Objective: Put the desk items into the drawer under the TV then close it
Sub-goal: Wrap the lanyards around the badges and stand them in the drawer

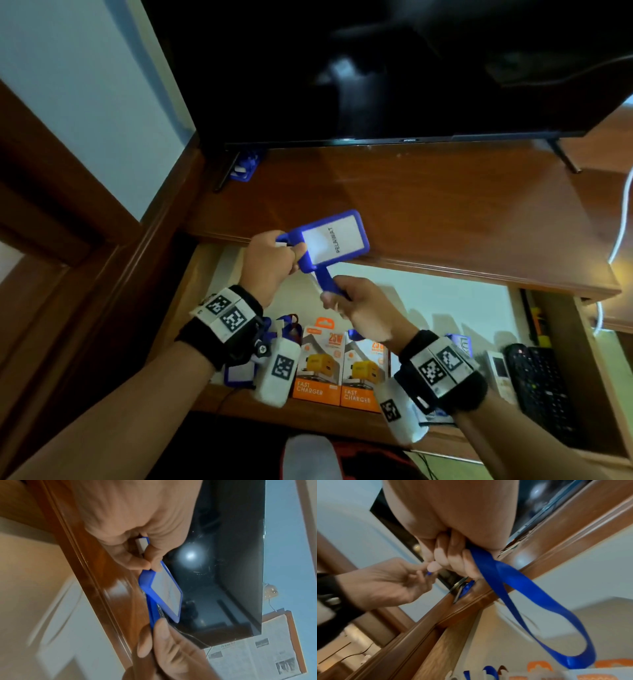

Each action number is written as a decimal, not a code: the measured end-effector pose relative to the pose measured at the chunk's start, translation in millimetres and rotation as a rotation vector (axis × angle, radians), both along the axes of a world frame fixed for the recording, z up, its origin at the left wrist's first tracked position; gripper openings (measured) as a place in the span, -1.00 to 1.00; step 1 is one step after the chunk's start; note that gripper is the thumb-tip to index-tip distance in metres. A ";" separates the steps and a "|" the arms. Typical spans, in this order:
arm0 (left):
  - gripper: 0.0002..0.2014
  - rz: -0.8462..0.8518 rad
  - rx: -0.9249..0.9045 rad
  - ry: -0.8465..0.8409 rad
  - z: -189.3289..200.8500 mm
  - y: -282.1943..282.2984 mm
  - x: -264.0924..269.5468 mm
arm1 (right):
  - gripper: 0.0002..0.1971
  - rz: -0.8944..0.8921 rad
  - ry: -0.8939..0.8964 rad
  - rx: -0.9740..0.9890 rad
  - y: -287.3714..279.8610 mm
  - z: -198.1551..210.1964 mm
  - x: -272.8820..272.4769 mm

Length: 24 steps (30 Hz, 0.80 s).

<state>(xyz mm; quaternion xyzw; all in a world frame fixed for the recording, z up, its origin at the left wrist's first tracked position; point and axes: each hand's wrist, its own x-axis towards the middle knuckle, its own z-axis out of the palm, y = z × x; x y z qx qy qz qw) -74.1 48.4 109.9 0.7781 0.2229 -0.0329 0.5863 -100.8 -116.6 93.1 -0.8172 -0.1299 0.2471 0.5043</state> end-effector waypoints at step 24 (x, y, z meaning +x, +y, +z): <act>-0.94 0.070 -0.434 0.148 -8.6 3.8 -9.6 | -0.74 -0.135 0.251 0.312 8.4 -18.6 1.5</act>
